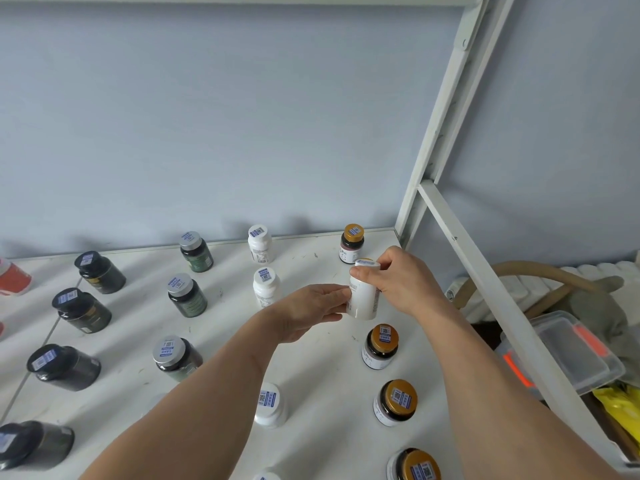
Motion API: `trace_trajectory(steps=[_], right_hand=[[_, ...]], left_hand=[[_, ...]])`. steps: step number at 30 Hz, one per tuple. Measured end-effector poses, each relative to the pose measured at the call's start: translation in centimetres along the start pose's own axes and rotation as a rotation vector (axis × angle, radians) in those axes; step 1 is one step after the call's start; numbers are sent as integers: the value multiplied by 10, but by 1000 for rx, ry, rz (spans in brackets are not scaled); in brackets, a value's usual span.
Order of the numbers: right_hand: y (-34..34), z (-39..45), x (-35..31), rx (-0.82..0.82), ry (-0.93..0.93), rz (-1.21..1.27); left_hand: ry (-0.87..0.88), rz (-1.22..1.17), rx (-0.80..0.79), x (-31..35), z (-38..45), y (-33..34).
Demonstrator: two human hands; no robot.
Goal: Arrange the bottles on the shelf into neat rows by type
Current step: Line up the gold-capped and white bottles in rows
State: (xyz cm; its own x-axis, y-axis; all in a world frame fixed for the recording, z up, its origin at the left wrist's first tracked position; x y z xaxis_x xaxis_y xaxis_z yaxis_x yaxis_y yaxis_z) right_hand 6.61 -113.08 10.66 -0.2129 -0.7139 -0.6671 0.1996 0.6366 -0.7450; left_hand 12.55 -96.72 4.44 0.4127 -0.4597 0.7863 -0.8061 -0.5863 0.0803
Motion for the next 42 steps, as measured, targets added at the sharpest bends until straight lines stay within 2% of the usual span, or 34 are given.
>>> trace_trajectory(steps=[16, 22, 24, 26, 29, 32, 37, 42], right_hand=[[4, 0, -1, 14, -51, 88], [13, 0, -10, 28, -100, 145], [19, 0, -17, 15, -122, 155], [25, -2, -24, -2, -132, 161], [34, -6, -32, -20, -140, 139], [46, -13, -40, -29, -136, 124], [78, -28, -53, -32, -123, 104], [109, -42, -67, -37, -88, 72]], left_hand=[[5, 4, 71, 1, -12, 2], [40, 13, 227, 0, -29, -4], [41, 103, 356, -1, -38, -11], [18, 292, 515, -4, -47, -20], [43, 778, 738, -9, -62, -30], [204, 1139, 876, -15, -76, -38], [407, 1273, 889, -29, -95, -57], [412, 1262, 892, -44, -108, -84]])
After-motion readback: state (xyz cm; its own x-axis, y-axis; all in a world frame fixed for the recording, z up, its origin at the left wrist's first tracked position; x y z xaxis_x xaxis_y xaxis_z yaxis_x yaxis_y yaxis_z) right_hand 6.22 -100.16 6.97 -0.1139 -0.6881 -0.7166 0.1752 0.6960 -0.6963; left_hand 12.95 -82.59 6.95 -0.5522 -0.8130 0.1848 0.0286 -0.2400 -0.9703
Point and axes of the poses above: each hand's wrist, its own z-axis towards the middle knuckle, its own y-axis out of the palm, x = y × z, the point moved 3 cm from there along z, towards the middle knuckle, and after that the axes turned 13 degrees about -y, right-handed, at the moved point
